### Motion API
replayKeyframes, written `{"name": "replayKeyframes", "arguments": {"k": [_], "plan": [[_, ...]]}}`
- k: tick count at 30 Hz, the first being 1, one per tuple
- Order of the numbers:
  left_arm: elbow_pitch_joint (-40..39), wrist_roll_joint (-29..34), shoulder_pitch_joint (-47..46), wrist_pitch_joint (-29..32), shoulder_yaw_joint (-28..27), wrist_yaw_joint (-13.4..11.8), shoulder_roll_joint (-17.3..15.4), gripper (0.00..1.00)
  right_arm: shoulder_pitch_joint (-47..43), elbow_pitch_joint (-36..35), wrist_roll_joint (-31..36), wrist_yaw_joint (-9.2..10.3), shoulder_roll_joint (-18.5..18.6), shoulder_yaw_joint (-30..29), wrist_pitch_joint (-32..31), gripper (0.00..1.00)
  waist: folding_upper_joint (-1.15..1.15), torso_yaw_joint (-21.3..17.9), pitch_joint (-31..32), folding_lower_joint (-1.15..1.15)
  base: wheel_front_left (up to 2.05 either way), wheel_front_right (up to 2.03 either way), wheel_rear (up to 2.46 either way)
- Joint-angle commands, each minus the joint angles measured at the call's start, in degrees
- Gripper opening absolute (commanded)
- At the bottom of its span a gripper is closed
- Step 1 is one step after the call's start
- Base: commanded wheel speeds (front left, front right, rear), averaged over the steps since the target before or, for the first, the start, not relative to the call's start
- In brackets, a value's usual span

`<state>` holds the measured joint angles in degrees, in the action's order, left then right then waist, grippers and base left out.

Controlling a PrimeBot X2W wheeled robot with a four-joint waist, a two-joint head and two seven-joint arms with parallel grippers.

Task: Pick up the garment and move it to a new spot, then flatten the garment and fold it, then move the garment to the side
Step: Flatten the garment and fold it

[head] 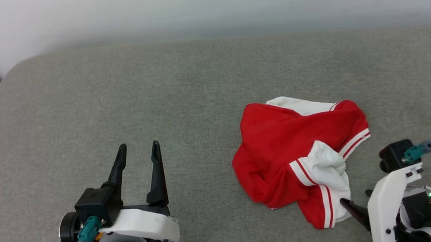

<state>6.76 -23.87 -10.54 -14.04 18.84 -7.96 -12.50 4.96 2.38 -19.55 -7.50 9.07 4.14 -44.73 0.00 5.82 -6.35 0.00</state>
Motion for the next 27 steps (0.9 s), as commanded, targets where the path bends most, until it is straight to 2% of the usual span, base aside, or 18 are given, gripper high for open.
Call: {"name": "replayKeyframes", "arguments": {"k": [1,10,11,12,16,20,23,27], "plan": [[0.41,0.16,-0.80,-0.39,-0.10,0.22,0.18,1.00,1.12,0.83,-0.63,0.02,0.60,1.05,-0.55,1.00,0.00,1.77,-1.79,0.00,0.00,0.00,0.00],[2.51,0.47,-1.93,-1.07,-0.74,1.15,1.40,1.00,1.95,9.91,-3.08,0.02,0.19,5.18,-1.69,1.00,0.00,3.30,-3.31,0.00,0.00,0.00,0.00],[2.64,0.54,-1.93,-1.11,-0.89,1.15,1.41,1.00,1.92,10.53,-3.27,0.02,0.21,5.67,-1.75,0.44,0.00,3.25,-3.30,0.00,0.00,0.00,0.00],[2.79,0.61,-1.89,-1.14,-1.02,1.18,1.42,1.00,2.03,10.81,-3.86,0.02,0.14,5.87,-1.35,0.02,0.00,3.16,-3.25,0.00,0.00,0.00,0.00],[3.19,0.73,-1.12,-1.20,-1.65,1.13,1.32,1.00,3.62,8.71,-4.11,0.03,1.16,5.67,1.06,0.00,0.00,2.24,-2.48,0.00,0.00,0.00,0.00],[3.18,0.89,-0.48,-1.24,-1.95,1.07,1.24,1.00,4.85,4.19,-2.50,0.03,2.98,3.06,4.22,0.00,0.00,0.90,-1.48,0.00,0.00,0.00,0.00],[2.94,0.90,-0.25,-1.25,-2.22,1.05,1.02,1.00,5.07,0.28,-0.83,0.03,4.03,-1.04,5.80,0.00,0.00,-0.33,-1.06,0.00,0.00,0.00,0.00],[2.55,0.80,0.45,-1.27,-2.31,1.01,0.94,1.00,4.26,-3.76,1.45,0.03,4.34,-9.49,7.23,0.00,0.00,-2.00,-0.96,0.00,0.00,0.00,0.00]]}}
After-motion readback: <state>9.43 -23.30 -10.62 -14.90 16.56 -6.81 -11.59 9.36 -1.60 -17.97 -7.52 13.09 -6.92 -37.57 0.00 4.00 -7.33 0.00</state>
